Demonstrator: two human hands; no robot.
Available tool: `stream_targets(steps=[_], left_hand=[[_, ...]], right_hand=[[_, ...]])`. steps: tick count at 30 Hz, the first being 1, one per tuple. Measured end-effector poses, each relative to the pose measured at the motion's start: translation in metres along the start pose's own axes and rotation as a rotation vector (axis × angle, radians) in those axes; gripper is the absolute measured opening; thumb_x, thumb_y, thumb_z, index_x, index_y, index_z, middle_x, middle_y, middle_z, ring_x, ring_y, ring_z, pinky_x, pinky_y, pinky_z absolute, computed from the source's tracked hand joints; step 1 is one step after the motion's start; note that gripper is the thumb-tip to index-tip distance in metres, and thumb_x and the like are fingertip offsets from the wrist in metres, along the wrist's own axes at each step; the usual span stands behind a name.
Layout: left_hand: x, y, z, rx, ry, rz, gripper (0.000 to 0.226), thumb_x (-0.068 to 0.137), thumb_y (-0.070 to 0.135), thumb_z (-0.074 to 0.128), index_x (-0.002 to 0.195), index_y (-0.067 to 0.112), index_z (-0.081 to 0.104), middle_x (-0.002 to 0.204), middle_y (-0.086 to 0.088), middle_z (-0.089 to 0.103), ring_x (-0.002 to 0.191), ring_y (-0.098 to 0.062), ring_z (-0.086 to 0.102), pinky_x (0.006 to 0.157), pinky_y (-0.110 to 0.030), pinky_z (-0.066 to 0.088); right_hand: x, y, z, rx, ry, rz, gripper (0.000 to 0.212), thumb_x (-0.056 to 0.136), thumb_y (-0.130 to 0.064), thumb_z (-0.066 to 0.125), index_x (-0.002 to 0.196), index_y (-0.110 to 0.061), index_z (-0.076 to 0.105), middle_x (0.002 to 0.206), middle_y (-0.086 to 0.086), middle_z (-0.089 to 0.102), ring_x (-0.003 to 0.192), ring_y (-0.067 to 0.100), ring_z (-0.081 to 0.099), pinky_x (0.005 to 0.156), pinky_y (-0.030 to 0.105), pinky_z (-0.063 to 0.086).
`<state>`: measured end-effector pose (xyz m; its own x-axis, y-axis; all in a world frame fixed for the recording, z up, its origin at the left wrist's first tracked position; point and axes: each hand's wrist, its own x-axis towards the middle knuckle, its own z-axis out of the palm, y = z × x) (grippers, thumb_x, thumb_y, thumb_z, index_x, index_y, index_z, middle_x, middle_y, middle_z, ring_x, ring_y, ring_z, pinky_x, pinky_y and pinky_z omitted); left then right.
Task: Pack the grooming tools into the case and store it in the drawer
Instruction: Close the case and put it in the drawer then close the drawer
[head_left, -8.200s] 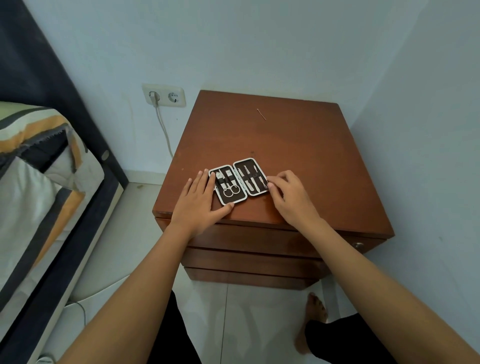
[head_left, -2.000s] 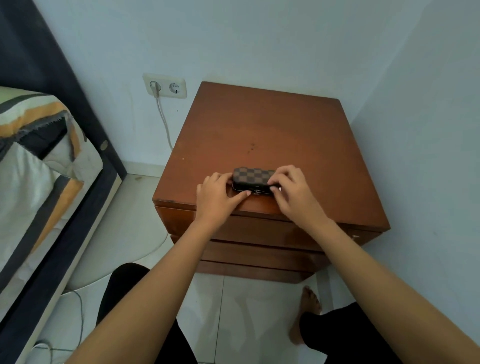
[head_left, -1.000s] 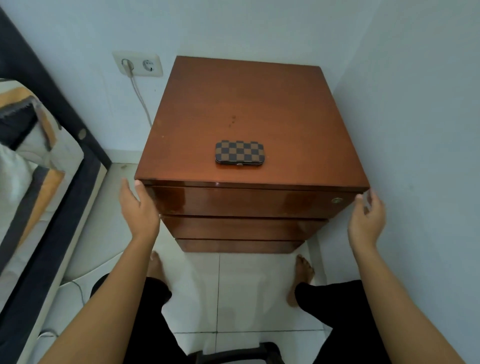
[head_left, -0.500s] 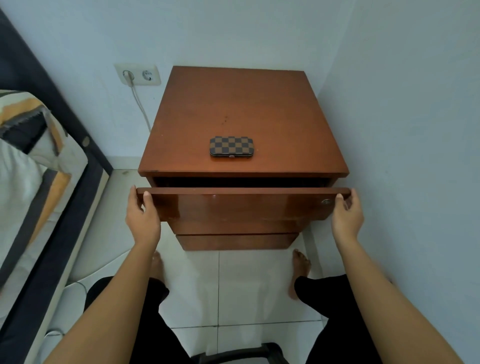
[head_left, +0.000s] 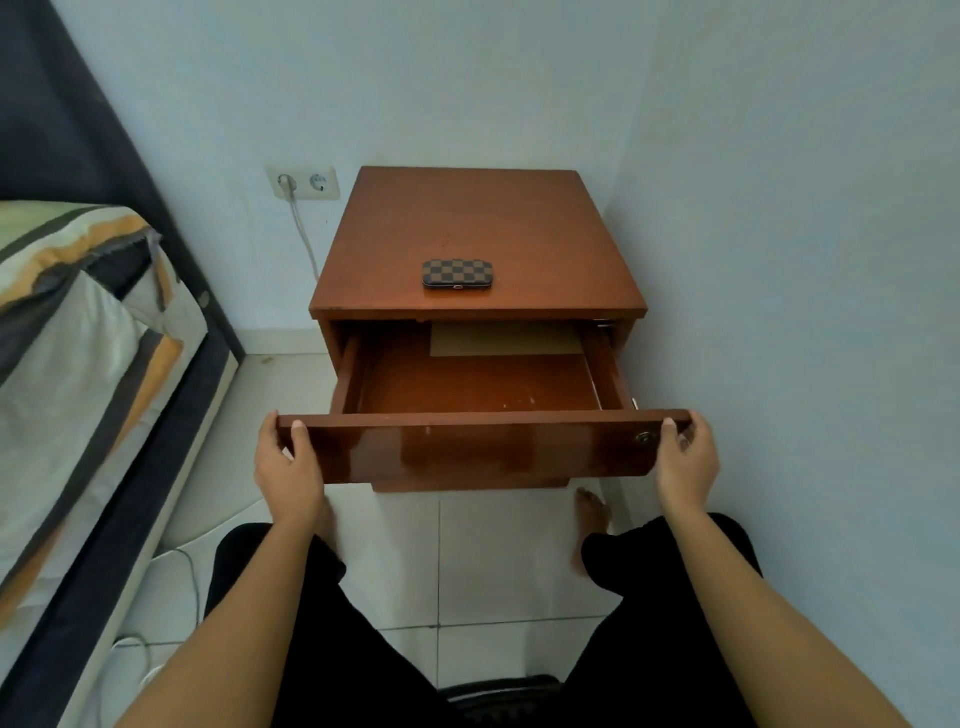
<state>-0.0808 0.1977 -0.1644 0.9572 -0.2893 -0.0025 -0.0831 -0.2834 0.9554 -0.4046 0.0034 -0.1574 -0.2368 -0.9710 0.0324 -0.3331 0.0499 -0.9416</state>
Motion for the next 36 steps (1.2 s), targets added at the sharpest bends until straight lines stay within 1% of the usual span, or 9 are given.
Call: stream_targets(steps=[5,7,10,12,16,20,23,28,36], left_hand=[[-0.004,0.010,-0.007,0.169,0.009,0.042,0.046,0.097,0.029,0.042,0.138,0.010,0.038,0.142,-0.014,0.040,0.131,-0.028,0.038,0.108,-0.043,0.033],[0.003,0.022,-0.006,0.313,0.047,0.095,0.045,0.095,0.027,0.046,0.135,0.006,0.041,0.140,-0.017,0.038,0.128,-0.031,0.039,0.105,-0.046,0.036],[0.033,0.041,0.002,0.486,0.074,0.234,0.047,0.092,0.025,0.051,0.132,0.002,0.043,0.142,-0.019,0.038,0.133,-0.033,0.032,0.109,-0.047,0.028],[0.059,0.055,0.016,0.578,-0.007,0.333,0.050,0.092,0.027,0.052,0.134,0.002,0.042,0.143,-0.019,0.038,0.137,-0.032,0.029,0.112,-0.047,0.024],[0.105,0.080,0.059,0.691,-0.242,0.513,0.054,0.094,0.035,0.047,0.139,0.008,0.038,0.148,-0.015,0.034,0.137,-0.029,0.029,0.112,-0.046,0.029],[0.143,0.094,0.109,0.829,-0.369,0.613,0.061,0.095,0.046,0.039,0.146,0.015,0.027,0.157,-0.008,0.018,0.145,-0.025,0.013,0.116,-0.042,0.013],[0.161,0.097,0.139,0.922,-0.458,0.641,0.064,0.095,0.052,0.031,0.149,0.020,0.018,0.159,-0.005,0.011,0.146,-0.021,0.005,0.117,-0.040,0.005],[0.170,0.089,0.159,0.990,-0.490,0.614,0.062,0.095,0.055,0.021,0.149,0.025,0.014,0.159,-0.002,0.010,0.146,-0.019,0.004,0.117,-0.040,0.002],[0.169,0.086,0.156,0.962,-0.495,0.609,0.062,0.095,0.054,0.022,0.149,0.023,0.016,0.159,-0.003,0.009,0.146,-0.019,0.003,0.117,-0.040,0.001]], right_hand=[[0.005,-0.003,-0.013,-0.079,-0.051,-0.016,0.038,0.093,-0.020,0.051,0.126,-0.002,0.050,0.128,0.019,0.056,0.119,0.033,0.052,0.102,0.040,0.040],[0.018,-0.011,-0.014,-0.158,-0.120,-0.088,0.033,0.092,-0.019,0.053,0.121,-0.003,0.055,0.125,0.018,0.058,0.118,0.032,0.053,0.101,0.041,0.041],[0.043,-0.036,-0.003,-0.316,-0.288,-0.264,0.030,0.090,-0.016,0.056,0.118,-0.005,0.058,0.124,0.015,0.059,0.119,0.030,0.052,0.102,0.040,0.039],[0.058,-0.058,0.014,-0.411,-0.416,-0.414,0.031,0.089,-0.014,0.057,0.119,-0.005,0.058,0.124,0.014,0.059,0.119,0.029,0.052,0.102,0.038,0.038],[0.082,-0.105,0.074,-0.545,-0.643,-0.661,0.035,0.091,-0.021,0.054,0.125,-0.013,0.052,0.128,0.006,0.054,0.125,0.020,0.045,0.103,0.032,0.035],[0.093,-0.154,0.154,-0.598,-0.773,-0.807,0.040,0.092,-0.026,0.052,0.130,-0.019,0.046,0.136,0.001,0.046,0.129,0.015,0.038,0.104,0.033,0.038],[0.094,-0.178,0.209,-0.667,-0.844,-0.856,0.050,0.089,-0.033,0.055,0.135,-0.020,0.040,0.140,0.001,0.040,0.130,0.017,0.036,0.102,0.039,0.044],[0.101,-0.181,0.266,-0.819,-0.986,-0.848,0.073,0.084,-0.050,0.057,0.144,-0.024,0.025,0.150,0.002,0.029,0.135,0.022,0.031,0.104,0.042,0.040],[0.073,-0.156,0.236,-0.674,-0.960,-0.860,0.073,0.078,-0.053,0.063,0.138,-0.020,0.039,0.135,0.003,0.047,0.123,0.022,0.044,0.102,0.040,0.041]])
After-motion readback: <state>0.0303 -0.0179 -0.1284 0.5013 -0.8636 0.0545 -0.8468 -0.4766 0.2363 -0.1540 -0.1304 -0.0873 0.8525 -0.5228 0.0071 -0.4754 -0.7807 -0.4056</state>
